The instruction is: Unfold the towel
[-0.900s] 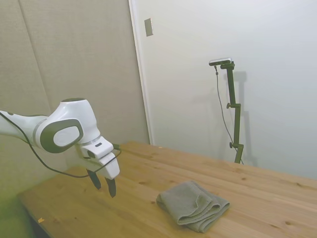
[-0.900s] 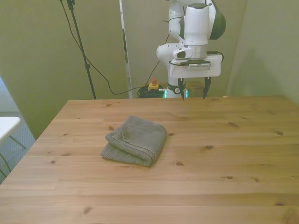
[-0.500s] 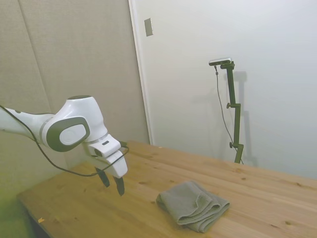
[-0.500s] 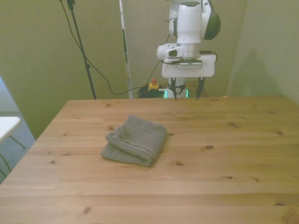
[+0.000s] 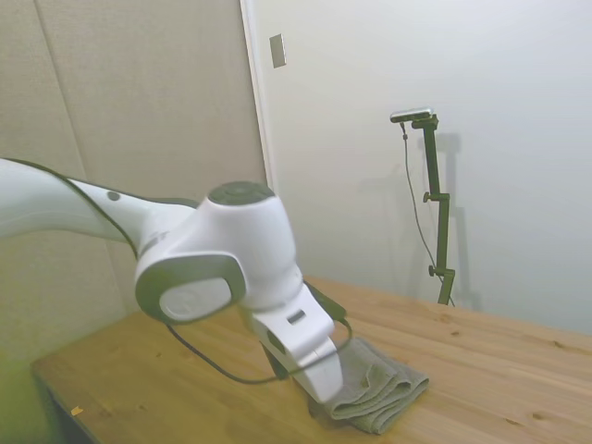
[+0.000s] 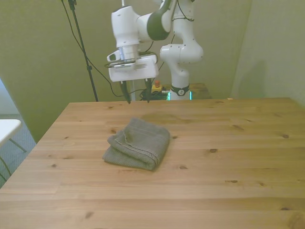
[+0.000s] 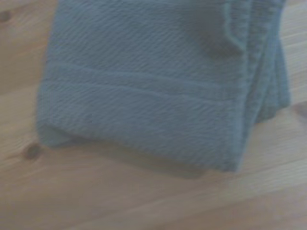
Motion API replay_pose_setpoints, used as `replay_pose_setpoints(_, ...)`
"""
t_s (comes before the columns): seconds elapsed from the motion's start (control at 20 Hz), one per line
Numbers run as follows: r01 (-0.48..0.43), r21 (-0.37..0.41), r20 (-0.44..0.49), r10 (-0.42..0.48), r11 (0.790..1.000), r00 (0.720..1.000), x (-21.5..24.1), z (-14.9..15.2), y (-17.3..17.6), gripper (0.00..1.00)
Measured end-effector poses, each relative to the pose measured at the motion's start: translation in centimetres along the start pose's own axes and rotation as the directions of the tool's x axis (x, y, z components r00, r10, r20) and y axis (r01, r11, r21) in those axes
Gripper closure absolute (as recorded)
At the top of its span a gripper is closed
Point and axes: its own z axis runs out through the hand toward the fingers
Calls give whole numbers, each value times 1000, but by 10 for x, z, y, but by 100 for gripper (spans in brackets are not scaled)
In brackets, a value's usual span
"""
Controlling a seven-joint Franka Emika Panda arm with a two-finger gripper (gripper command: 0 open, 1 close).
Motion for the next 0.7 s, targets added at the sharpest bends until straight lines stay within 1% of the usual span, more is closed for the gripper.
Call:
replay_pose_setpoints(0.15,-53,71,37,51,996,998,40,17,17,0)
replay_pose_setpoints(0.35,-85,145,65,76,986,995,70,44,16,0)
replay_pose_setpoints(0.5,-85,189,79,71,978,994,80,61,10,0)
replay_pose_setpoints(0.7,-56,204,94,37,977,995,75,69,-6,0)
